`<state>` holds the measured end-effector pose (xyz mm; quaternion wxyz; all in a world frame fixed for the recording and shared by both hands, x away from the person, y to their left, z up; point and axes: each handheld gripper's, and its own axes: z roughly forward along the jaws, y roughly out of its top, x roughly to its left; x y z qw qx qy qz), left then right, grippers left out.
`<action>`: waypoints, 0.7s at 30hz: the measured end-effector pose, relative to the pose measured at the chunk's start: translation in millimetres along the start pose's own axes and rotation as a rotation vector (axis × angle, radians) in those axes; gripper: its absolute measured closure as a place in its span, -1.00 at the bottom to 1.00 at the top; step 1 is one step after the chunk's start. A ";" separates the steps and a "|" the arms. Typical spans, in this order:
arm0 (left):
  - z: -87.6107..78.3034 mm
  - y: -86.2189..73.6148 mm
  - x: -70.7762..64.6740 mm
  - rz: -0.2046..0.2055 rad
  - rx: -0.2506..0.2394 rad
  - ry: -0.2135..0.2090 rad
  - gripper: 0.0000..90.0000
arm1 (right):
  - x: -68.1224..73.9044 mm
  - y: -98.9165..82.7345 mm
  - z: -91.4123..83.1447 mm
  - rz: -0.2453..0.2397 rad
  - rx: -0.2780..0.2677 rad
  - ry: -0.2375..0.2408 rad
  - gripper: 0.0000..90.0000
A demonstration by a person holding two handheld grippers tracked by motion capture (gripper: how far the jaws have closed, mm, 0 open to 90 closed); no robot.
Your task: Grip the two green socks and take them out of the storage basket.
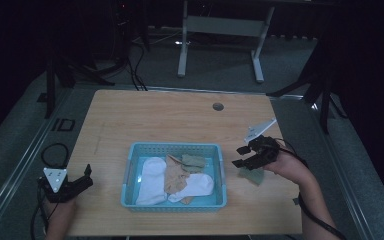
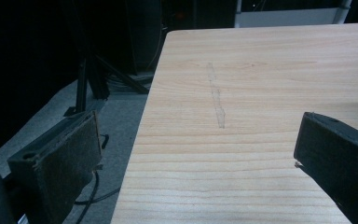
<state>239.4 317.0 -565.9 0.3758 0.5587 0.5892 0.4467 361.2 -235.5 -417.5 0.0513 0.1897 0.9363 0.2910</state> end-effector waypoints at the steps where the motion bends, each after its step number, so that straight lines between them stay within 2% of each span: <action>1: 0.0 0.0 0.0 0.000 0.000 0.000 -0.99 | 1.0 2.3 1.1 -0.009 0.001 0.000 0.03; 10: -0.1 0.0 -0.1 0.003 -0.001 -0.001 -0.99 | 5.5 19.9 9.7 -0.046 0.001 0.015 0.05; 21: -0.2 -0.1 0.1 0.002 -0.002 -0.004 -0.99 | 10.0 37.8 32.6 -0.081 0.017 0.036 0.05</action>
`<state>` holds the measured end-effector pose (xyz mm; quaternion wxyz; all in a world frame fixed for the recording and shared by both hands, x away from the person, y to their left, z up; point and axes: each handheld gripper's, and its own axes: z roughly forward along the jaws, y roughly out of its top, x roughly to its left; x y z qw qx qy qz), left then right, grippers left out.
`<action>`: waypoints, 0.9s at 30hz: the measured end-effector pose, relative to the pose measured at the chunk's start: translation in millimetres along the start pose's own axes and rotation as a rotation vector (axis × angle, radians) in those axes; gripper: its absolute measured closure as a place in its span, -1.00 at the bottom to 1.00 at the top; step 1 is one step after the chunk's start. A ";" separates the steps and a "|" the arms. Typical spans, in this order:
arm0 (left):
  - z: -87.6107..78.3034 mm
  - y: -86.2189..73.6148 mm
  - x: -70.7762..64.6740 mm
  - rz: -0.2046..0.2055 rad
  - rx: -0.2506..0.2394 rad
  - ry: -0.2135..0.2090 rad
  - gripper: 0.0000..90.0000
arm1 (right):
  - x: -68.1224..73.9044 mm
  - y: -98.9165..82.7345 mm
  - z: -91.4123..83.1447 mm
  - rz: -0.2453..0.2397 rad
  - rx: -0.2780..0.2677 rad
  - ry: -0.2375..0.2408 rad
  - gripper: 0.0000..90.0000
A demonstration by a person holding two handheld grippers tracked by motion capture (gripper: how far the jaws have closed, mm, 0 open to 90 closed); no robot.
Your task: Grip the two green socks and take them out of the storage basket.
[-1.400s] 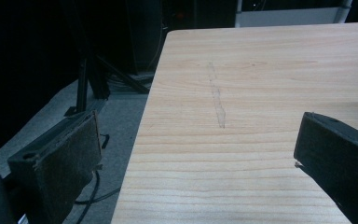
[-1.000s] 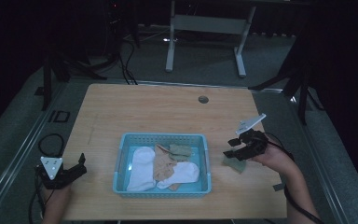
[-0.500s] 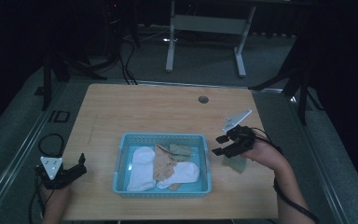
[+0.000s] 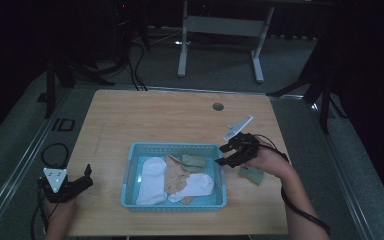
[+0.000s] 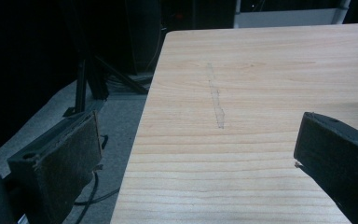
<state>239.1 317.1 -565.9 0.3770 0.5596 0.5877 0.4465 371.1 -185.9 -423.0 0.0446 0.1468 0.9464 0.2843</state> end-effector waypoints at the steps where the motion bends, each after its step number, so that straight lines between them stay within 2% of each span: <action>1: 0.0 0.0 0.0 0.000 0.000 0.000 -0.99 | 0.9 2.4 3.0 -0.009 0.007 0.003 0.05; 13: -0.3 -0.1 0.1 -0.001 -0.002 -0.003 -0.99 | 2.2 21.0 36.6 -0.041 0.052 0.030 0.08; 21: -0.3 -0.1 0.2 0.000 -0.003 -0.005 -0.99 | 3.0 28.0 55.9 -0.043 0.087 0.052 0.08; 27: -0.2 -0.1 0.3 -0.001 -0.002 -0.005 -0.99 | 4.3 30.8 70.7 -0.059 0.126 0.040 0.09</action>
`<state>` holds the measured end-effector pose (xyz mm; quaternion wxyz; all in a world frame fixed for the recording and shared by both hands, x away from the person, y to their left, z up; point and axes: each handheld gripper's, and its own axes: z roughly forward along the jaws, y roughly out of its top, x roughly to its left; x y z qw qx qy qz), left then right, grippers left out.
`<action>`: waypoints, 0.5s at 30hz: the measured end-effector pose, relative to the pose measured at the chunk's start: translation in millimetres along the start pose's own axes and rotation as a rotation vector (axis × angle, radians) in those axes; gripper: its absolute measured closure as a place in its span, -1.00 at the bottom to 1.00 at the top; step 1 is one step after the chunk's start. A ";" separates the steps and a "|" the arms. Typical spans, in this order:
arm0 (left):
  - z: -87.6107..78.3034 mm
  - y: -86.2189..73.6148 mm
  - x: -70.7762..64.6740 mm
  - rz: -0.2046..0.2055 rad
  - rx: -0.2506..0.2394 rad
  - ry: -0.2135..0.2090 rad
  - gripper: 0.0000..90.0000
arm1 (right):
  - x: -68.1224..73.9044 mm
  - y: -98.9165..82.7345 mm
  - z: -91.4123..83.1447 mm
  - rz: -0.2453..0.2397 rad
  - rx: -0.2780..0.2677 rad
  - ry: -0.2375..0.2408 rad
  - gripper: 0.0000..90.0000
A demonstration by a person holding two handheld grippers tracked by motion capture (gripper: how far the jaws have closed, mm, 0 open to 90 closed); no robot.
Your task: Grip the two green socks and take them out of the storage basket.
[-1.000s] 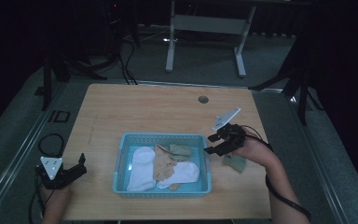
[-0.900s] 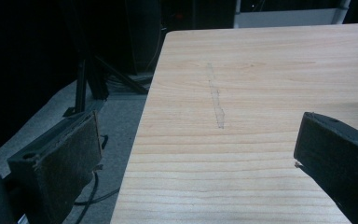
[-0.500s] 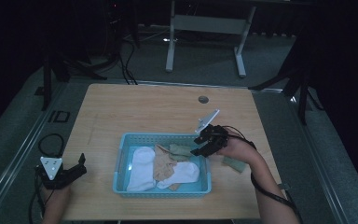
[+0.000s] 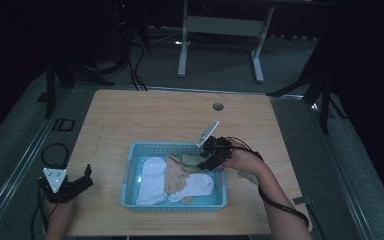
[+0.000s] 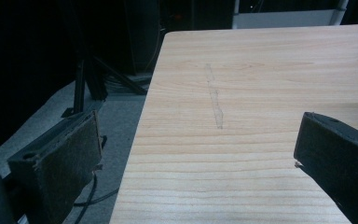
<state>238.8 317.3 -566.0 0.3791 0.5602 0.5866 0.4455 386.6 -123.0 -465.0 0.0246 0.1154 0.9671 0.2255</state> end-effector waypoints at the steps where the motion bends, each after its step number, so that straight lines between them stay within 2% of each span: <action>1: 0.0 0.0 -0.1 0.001 -0.001 0.000 -0.99 | 0.1 0.6 2.1 0.001 0.006 -0.005 0.09; 15: -0.2 0.0 -0.2 0.002 -0.001 0.001 -0.99 | -0.2 4.9 27.2 -0.022 0.093 -0.040 0.09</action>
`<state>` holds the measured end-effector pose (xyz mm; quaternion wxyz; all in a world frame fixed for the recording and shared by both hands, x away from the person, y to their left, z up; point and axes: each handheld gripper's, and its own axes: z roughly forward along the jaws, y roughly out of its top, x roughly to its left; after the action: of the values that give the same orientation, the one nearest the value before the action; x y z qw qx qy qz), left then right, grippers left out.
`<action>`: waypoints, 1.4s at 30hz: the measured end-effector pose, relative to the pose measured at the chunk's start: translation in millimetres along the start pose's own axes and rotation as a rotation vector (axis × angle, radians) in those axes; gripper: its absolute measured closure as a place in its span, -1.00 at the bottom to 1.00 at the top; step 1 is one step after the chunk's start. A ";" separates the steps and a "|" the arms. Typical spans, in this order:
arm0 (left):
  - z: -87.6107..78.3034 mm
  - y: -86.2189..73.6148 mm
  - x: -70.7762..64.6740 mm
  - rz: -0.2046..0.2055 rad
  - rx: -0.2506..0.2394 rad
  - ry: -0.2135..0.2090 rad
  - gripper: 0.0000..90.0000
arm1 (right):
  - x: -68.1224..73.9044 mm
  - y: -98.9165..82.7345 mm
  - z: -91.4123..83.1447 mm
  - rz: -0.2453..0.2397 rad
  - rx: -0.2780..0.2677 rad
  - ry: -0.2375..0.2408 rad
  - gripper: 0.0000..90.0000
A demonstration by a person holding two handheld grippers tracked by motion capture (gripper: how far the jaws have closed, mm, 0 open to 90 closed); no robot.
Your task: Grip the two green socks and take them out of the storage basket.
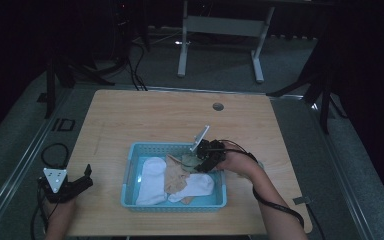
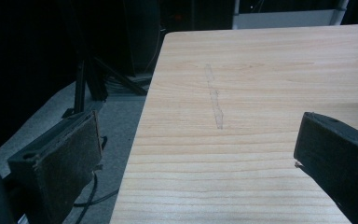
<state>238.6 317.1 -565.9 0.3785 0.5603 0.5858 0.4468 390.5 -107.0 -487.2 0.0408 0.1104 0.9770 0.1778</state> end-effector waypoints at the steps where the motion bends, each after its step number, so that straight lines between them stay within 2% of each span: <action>1: 0.0 0.0 0.0 0.000 0.000 0.000 -0.99 | 0.0 0.3 1.6 -0.003 0.009 -0.005 0.09; 10: 0.1 0.0 -0.1 -0.001 0.000 0.000 -0.99 | 2.1 5.7 10.3 -0.026 0.063 -0.051 0.22; 13: 0.2 0.0 0.0 -0.001 0.000 -0.001 -0.99 | 3.5 7.7 13.4 -0.044 0.075 -0.067 0.46; 14: 0.2 0.0 0.0 -0.001 0.000 -0.001 -0.99 | 3.5 7.7 13.4 -0.044 0.075 -0.067 0.46; 15: 0.1 0.0 0.1 -0.001 0.000 -0.001 -0.99 | 3.8 8.1 13.9 -0.050 0.077 -0.067 0.59; 16: 0.2 0.0 0.1 -0.002 0.000 -0.001 -0.99 | 4.6 8.6 13.1 -0.053 0.076 -0.059 0.84; 17: 0.2 0.0 0.1 -0.002 0.001 0.000 -0.99 | 4.6 8.9 11.7 -0.050 0.068 -0.059 0.89; 19: 0.2 0.1 0.2 -0.002 0.001 0.000 -0.99 | 5.5 8.7 8.1 -0.050 0.060 -0.023 0.90; 21: 0.3 0.1 0.1 -0.002 0.001 0.001 -0.99 | 7.9 9.2 4.5 -0.057 0.058 -0.016 0.90; 42: 0.4 0.2 -0.2 0.000 0.003 0.003 -0.99 | 19.6 6.7 -51.7 -0.086 -0.074 0.003 0.90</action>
<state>239.1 317.0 -565.9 0.3768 0.5599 0.5872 0.4468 366.6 -113.9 -437.3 0.0509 0.0667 0.9737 0.2119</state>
